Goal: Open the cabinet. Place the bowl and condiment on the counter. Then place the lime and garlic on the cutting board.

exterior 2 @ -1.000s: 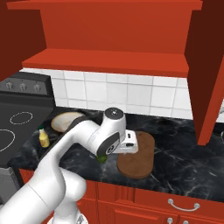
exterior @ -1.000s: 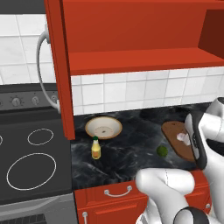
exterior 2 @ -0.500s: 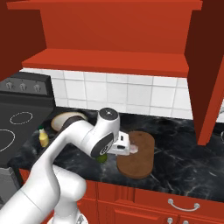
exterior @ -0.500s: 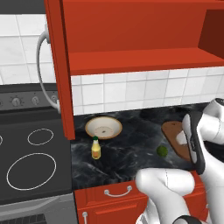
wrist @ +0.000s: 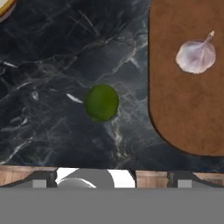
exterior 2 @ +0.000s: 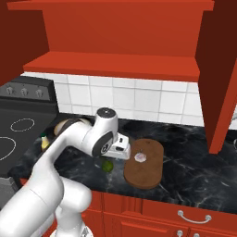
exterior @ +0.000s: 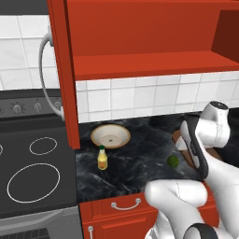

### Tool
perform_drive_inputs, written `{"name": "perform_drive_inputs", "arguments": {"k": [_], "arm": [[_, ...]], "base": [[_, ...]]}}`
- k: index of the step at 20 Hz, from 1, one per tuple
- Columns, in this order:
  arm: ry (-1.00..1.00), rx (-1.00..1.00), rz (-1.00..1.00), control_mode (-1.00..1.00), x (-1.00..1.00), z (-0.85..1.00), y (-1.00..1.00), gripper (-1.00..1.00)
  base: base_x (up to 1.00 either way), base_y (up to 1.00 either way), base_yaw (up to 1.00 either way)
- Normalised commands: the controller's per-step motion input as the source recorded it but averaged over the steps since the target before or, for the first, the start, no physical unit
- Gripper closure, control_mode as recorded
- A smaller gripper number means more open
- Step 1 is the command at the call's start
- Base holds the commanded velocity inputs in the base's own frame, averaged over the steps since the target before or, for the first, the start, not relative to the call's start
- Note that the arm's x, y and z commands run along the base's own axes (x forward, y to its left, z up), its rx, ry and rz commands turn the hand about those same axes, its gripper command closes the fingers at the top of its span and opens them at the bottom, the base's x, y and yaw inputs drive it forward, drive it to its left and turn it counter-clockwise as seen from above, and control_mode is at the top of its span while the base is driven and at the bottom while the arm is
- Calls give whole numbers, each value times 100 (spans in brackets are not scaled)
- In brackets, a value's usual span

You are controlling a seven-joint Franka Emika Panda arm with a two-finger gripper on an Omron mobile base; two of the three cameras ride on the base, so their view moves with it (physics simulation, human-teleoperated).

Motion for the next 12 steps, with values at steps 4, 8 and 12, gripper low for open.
{"name": "perform_drive_inputs", "arguments": {"k": [4,8,12], "arm": [[13,0,0,-100,53,-28,28,-100],[14,-1,0,-100,50,-45,23,-100],[12,0,0,-100,44,-42,7,-100]], "base": [[0,0,0],[0,0,0],[0,0,0]]}}
